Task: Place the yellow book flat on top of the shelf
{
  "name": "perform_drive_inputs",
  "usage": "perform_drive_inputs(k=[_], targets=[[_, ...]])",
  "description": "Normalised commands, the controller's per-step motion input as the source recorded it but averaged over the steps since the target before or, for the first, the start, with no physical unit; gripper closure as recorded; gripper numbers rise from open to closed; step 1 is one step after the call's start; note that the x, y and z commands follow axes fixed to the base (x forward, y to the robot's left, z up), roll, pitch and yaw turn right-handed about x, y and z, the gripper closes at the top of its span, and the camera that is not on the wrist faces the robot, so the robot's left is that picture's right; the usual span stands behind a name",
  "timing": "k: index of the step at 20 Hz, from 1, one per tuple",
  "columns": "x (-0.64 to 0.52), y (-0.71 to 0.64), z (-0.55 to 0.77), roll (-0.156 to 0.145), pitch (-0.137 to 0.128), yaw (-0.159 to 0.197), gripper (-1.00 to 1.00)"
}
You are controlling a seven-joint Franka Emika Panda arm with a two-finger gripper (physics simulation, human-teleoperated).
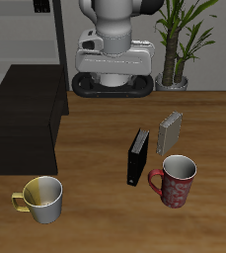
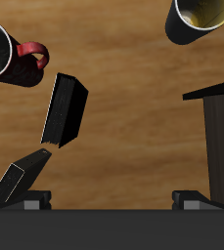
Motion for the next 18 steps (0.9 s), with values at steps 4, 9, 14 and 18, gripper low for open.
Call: perform_drive_inputs(k=[4,9,14,18], targets=[[-0.14,0.30,-0.13,-0.025,-0.009,-0.094,-1.00],[-0.06,0.30,-0.08,0.029,-0.018,-0.052,-1.00],[-0.15,0.35,-0.24,0.003,-0.001,-0.050,-1.00],[-0.17,0.37,-0.18,0.022,-0.059,-0.017,-1.00]])
